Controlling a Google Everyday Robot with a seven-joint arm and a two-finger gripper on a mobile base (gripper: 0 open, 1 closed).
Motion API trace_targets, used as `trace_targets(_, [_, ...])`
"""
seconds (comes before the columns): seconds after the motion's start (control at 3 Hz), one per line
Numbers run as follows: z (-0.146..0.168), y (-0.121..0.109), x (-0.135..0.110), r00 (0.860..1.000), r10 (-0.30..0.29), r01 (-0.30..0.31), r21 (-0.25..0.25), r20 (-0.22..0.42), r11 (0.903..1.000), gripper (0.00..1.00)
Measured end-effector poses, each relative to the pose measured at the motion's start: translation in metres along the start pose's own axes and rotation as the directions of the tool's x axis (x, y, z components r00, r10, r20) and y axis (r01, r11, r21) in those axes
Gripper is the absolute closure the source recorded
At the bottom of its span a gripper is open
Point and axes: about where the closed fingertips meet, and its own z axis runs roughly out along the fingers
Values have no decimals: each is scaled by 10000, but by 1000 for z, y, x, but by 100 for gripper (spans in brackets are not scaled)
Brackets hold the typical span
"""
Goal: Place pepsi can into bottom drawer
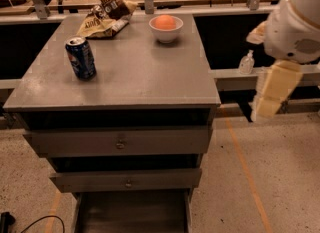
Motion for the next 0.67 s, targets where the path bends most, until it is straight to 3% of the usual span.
trace_targets(0.33, [21, -21, -61, 9927, -1145, 1155, -250, 375, 9930, 0])
trace_targets(0.67, [49, -49, -126, 9798, -1821, 1874, -629, 821, 9803, 0])
